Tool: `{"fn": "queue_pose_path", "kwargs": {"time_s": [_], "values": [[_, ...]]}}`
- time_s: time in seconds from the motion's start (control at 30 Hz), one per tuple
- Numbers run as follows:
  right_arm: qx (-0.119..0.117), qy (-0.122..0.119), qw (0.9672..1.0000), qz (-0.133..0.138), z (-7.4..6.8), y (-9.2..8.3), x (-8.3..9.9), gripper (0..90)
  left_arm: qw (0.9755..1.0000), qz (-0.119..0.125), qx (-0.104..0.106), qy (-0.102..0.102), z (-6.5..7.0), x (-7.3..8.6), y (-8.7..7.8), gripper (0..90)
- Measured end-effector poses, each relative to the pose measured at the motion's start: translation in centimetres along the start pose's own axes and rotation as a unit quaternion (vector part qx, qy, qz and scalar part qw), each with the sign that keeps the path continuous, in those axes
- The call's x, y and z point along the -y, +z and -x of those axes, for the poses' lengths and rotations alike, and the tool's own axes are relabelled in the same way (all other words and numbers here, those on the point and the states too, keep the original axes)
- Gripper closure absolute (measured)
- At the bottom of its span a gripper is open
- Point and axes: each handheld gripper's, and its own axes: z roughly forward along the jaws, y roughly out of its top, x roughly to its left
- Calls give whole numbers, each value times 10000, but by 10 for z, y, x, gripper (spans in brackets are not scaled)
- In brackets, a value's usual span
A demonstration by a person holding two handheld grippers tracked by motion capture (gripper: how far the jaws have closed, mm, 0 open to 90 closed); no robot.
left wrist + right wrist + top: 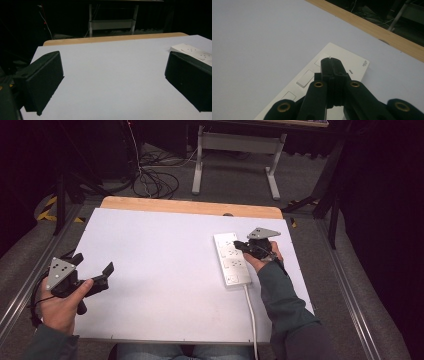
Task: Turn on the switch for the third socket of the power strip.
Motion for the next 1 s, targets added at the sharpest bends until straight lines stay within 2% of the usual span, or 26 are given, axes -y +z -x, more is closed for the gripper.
{"fn": "queue_pose_path", "kwargs": {"time_s": [0.7,1.0], "values": [[-96,48,9992,383,-7,-34,2,900,10000,-20,12,-44,-1,1,1,26],[-144,79,9990,423,-7,-41,7,900,10000,-9,-5,-66,-1,1,0,26]]}}
